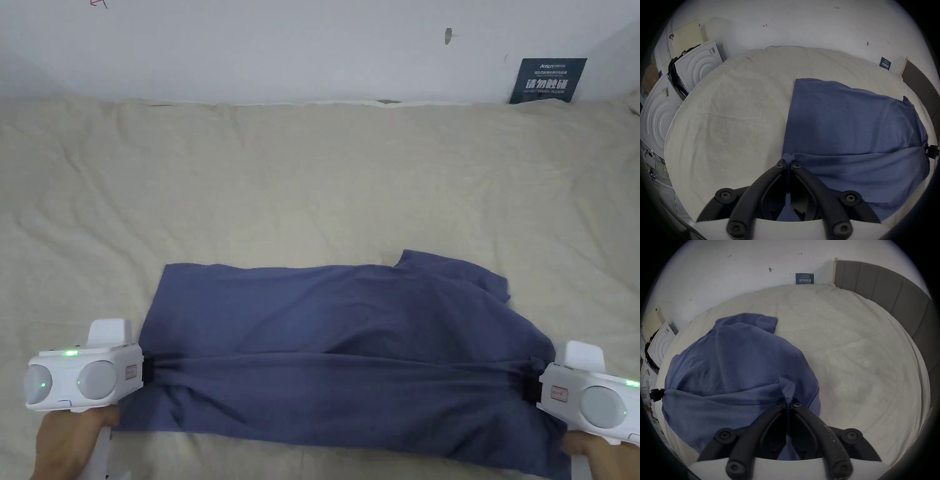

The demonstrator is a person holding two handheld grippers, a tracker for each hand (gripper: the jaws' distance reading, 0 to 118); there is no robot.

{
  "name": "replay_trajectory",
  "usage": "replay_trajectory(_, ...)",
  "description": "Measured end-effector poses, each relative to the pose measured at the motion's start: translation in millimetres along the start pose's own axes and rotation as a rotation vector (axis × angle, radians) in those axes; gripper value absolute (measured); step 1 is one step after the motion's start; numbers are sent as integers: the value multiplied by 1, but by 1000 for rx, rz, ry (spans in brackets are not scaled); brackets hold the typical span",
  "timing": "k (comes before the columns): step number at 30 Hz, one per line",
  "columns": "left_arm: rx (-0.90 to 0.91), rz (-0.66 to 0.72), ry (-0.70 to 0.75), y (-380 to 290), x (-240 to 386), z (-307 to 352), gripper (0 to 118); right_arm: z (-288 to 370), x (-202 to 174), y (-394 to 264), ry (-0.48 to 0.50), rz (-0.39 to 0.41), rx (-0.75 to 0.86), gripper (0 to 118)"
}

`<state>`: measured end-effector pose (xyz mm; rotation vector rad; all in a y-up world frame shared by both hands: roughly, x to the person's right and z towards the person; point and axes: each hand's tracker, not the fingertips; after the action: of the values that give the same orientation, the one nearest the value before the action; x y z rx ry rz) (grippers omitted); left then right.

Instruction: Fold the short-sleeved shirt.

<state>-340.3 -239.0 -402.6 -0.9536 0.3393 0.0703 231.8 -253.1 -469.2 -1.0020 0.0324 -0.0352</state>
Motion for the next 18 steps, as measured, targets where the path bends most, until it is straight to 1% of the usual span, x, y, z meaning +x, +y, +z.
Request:
replay_trajectory(1, 0, 2, 1, 1, 0, 3, 4, 3, 0, 0, -3, -9, 9, 6)
replay_trajectory(2, -7, 7, 0, 4, -1, 5, 8, 6, -1, 1, -6, -13, 10, 8)
replay_trajectory(3, -8, 20, -2, 5, -2, 9, 20, 11, -2, 2, -10, -13, 15, 13)
replay_trajectory(4, -9, 29, -4, 6, -3, 13, 51, 18, -3, 2, -16, -7, 32, 29)
replay_trajectory(5, 26, 88, -27, 7, -7, 21, 81, 27, -5, 3, -30, 4, 63, 48)
replay_trajectory(6, 45, 120, -62, 9, -10, 32, 106, 39, -7, 4, -35, 14, 106, 69)
replay_trajectory(7, 70, 141, -91, 10, -11, 42, 118, 51, -8, 6, -24, 16, 141, 92)
replay_trajectory(8, 120, 164, -111, 11, -12, 58, 118, 66, -10, 8, -9, 19, 184, 102)
replay_trajectory(9, 180, 177, -120, 11, -8, 81, 116, 84, -12, 9, 2, 22, 232, 104)
replay_trajectory(10, 219, 179, -130, 12, -6, 97, 115, 100, -14, 10, 10, 25, 280, 104)
replay_trajectory(13, 321, 166, -159, 13, 0, 149, 115, 158, -24, 10, 33, 52, 423, 104)
replay_trajectory(18, 547, 121, -131, -5, 16, 224, 115, 247, -46, -13, 24, 110, 655, 104)
